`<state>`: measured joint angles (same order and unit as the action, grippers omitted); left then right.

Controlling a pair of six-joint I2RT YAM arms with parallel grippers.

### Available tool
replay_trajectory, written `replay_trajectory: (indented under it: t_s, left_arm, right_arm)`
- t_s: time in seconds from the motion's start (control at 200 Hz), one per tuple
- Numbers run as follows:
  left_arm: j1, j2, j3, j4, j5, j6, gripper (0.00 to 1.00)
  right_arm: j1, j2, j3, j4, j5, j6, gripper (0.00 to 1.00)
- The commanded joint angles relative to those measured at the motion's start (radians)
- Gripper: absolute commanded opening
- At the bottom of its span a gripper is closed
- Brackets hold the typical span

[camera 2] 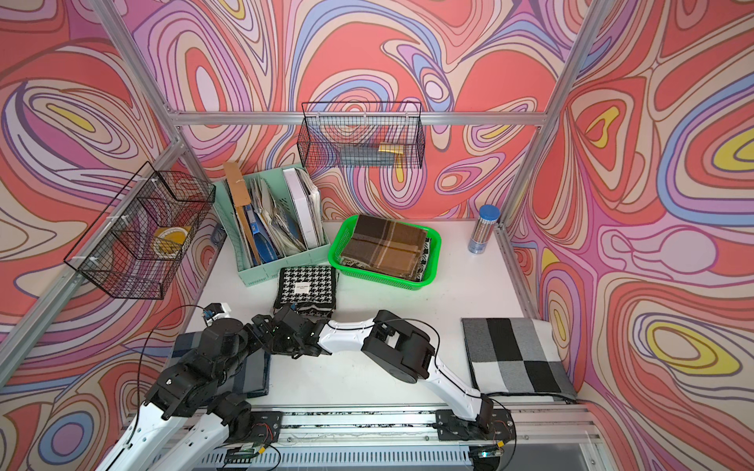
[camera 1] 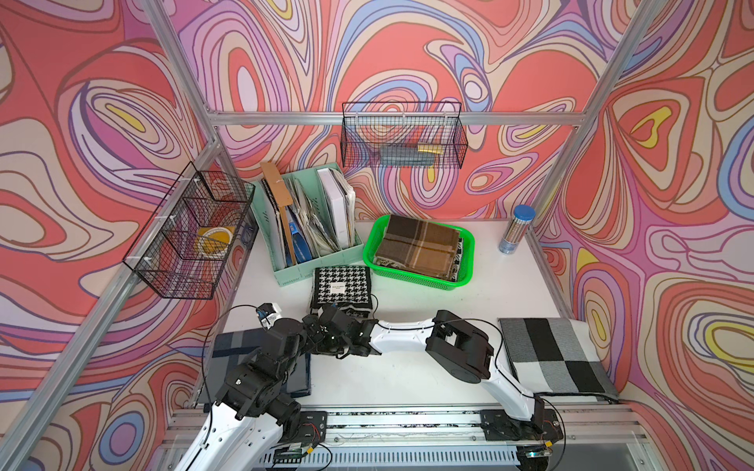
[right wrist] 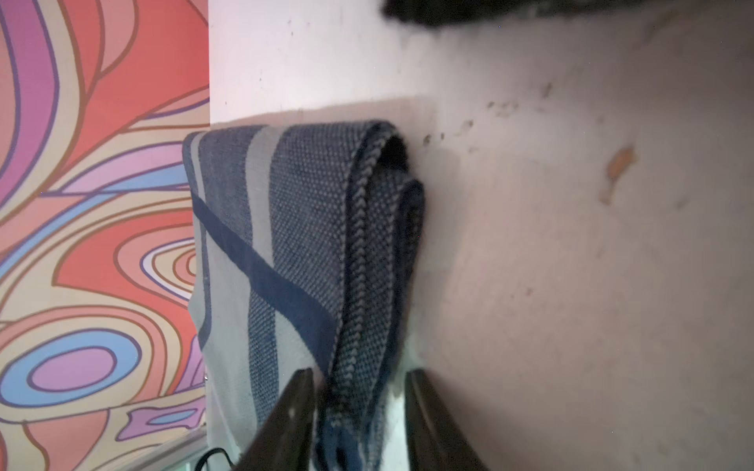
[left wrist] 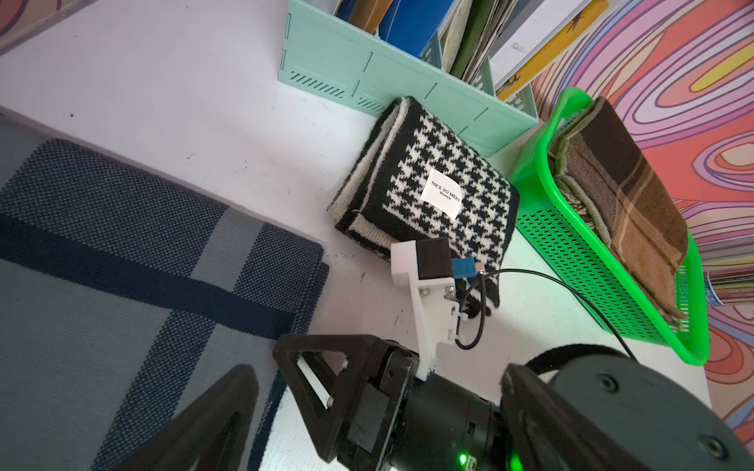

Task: Put the folded scarf in the basket
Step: Move the scarf to the center of the board.

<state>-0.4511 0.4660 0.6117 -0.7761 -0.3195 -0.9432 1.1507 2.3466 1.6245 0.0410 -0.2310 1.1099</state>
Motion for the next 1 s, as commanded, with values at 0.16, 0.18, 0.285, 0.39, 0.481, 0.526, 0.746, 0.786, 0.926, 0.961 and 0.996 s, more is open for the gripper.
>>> replay_trajectory:
  t_s: [0.16, 0.18, 0.285, 0.39, 0.481, 0.526, 0.746, 0.786, 0.926, 0.961, 0.996]
  left_arm:
    - [-0.001, -0.015, -0.003, -0.009, -0.006, -0.006, 0.99]
    - [-0.002, -0.015, -0.004, -0.010, -0.004, -0.009, 0.99]
    - [-0.002, -0.006, -0.010, 0.009, 0.022, -0.011, 0.99]
    - [-0.002, 0.029, -0.028, 0.052, 0.061, -0.011, 0.99]
    - [-0.002, 0.089, -0.033, 0.093, 0.120, -0.008, 0.99]
    - [-0.002, 0.125, -0.033, 0.113, 0.151, -0.009, 0.99]
    - [-0.003, 0.296, -0.051, 0.276, 0.304, -0.002, 0.98]
    - [-0.003, 0.326, -0.050, 0.300, 0.325, -0.001, 0.98]
    - [-0.006, 0.419, -0.055, 0.365, 0.393, 0.038, 0.99]
    - [-0.005, 0.443, -0.057, 0.367, 0.398, 0.052, 0.99]
    - [-0.005, 0.471, -0.054, 0.359, 0.401, 0.069, 0.99]
  right_arm:
    - [0.018, 0.032, -0.023, 0.000, -0.003, 0.006, 0.00]
    - [0.018, 0.020, -0.038, 0.003, 0.005, 0.004, 0.00]
    - [0.018, -0.074, -0.145, 0.007, 0.053, -0.002, 0.00]
    - [0.018, -0.196, -0.309, 0.001, 0.100, 0.015, 0.00]
    - [0.018, -0.343, -0.462, -0.050, 0.162, 0.017, 0.00]
    - [0.018, -0.418, -0.530, -0.103, 0.205, 0.014, 0.00]
    - [-0.036, -0.781, -0.766, -0.398, 0.415, 0.049, 0.00]
    - [-0.064, -0.834, -0.803, -0.422, 0.426, 0.053, 0.00]
    - [-0.196, -1.005, -0.922, -0.487, 0.431, 0.051, 0.00]
    - [-0.231, -1.046, -0.954, -0.486, 0.419, 0.046, 0.00]
    - [-0.261, -1.086, -0.977, -0.482, 0.407, 0.034, 0.07]
